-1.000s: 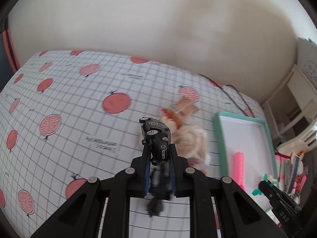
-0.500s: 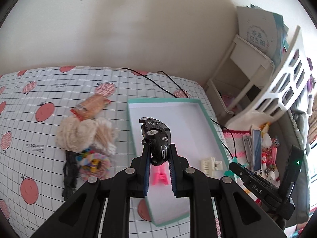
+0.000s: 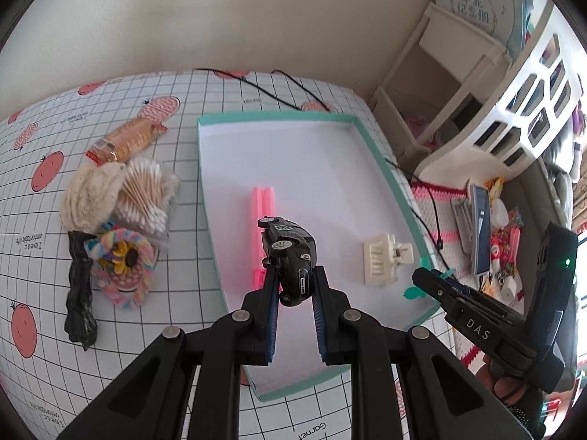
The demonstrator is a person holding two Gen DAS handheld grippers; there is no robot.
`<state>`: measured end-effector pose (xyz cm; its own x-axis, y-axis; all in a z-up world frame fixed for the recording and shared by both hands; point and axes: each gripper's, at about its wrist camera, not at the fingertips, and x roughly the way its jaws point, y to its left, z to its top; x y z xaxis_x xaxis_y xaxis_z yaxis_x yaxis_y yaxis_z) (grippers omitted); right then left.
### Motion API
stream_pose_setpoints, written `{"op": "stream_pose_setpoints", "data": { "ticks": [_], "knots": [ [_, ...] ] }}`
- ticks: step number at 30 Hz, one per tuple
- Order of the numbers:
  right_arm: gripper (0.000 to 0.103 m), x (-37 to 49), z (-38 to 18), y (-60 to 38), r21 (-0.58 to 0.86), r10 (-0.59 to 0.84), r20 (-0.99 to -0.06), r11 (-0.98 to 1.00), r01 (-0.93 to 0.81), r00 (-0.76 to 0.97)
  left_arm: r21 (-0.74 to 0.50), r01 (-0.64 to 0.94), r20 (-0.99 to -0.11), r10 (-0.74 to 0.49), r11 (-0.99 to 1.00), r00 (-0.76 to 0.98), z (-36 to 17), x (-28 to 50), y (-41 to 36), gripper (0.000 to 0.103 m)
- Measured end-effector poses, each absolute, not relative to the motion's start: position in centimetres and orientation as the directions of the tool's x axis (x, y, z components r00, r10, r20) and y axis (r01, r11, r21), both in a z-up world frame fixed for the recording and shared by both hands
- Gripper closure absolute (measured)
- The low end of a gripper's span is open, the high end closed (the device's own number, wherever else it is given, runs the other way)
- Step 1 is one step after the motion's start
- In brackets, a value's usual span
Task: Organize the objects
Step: 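Carry the black car in the left tool while the right tool carries the green figure into the tray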
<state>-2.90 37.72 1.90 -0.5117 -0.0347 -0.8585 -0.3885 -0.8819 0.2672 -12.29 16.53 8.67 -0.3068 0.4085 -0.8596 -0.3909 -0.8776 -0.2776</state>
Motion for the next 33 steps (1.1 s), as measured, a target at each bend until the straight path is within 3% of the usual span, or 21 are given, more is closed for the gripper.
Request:
{"op": "stream_pose_setpoints", "data": {
  "ticks": [20, 33],
  "knots": [
    [0.074, -3.2, -0.3, 37.0, 0.209, -0.034, -0.910, -0.898, -0.388, -0.413, -0.097, -0.504, -0.924, 0.266, -0.858, -0.275, 5.2, -9.4, 20.8, 0.085],
    [0.067, -3.2, -0.4, 36.8, 0.199, -0.019, -0.909, -0.897, -0.394, -0.415, -0.141, -0.483, -0.945, 0.263, -0.864, -0.196, 3.8, -9.3, 20.3, 0.085]
  ]
}}
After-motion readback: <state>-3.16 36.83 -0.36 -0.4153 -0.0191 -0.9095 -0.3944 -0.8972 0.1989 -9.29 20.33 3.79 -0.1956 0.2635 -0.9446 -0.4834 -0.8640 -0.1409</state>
